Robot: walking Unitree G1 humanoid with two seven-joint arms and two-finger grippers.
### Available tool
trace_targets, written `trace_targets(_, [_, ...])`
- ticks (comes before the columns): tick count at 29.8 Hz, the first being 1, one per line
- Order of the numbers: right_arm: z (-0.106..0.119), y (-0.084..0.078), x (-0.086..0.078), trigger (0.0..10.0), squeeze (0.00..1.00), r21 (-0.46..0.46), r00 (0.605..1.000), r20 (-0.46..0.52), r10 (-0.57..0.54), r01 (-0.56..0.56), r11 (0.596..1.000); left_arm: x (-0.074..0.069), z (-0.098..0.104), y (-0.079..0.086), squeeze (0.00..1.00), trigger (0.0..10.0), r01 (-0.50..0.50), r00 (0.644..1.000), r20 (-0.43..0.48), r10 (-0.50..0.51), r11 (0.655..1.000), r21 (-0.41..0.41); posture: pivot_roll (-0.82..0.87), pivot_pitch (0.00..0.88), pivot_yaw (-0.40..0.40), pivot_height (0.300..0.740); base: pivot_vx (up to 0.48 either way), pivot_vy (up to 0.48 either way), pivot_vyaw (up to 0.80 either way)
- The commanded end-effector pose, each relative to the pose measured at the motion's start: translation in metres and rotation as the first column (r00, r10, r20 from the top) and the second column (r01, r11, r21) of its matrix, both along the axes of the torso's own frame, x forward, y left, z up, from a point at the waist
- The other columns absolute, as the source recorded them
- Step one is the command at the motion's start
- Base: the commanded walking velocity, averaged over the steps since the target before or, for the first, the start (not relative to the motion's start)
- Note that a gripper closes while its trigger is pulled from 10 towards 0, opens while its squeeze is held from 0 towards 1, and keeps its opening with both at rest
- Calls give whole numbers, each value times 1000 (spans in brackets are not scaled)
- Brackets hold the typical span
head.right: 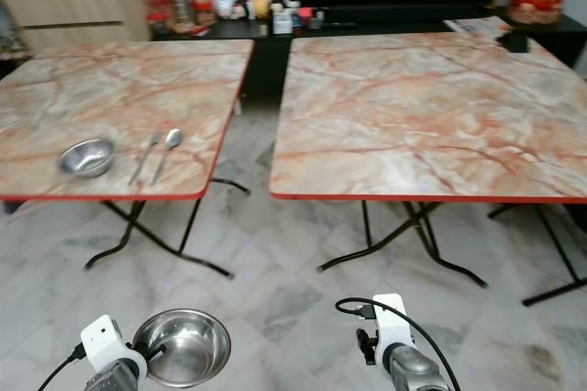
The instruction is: Setting the table
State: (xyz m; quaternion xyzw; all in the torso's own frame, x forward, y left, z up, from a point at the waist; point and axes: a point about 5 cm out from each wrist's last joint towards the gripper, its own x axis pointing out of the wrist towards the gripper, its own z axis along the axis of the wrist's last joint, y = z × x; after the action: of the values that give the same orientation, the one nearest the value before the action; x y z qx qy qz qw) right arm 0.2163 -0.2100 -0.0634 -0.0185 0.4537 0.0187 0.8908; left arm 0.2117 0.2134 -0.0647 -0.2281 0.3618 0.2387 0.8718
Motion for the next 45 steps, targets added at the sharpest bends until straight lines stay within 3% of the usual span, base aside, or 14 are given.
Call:
trace_targets(1, [1,0,2,10000,0,1,1000,0,-1,1,1000,2,1,0,0,10000,29,1000,-6,-29,999,15,-45,0,42,740,368,0,0])
trace_targets(25, [2,1,3,10000,0,-6,1000,-2,17,-17,1000,-4,-3,3,0,10000,62,997,-40,-61,998,12,-40,0,41,740,360,0,0])
trace_targets(45, [1,1,3,10000,0,-7,1000,-8,16,-16,1000,-6,-4,1,0,10000,96,994,-52,-94,995,25,-41,0,42,740,0,-60,0])
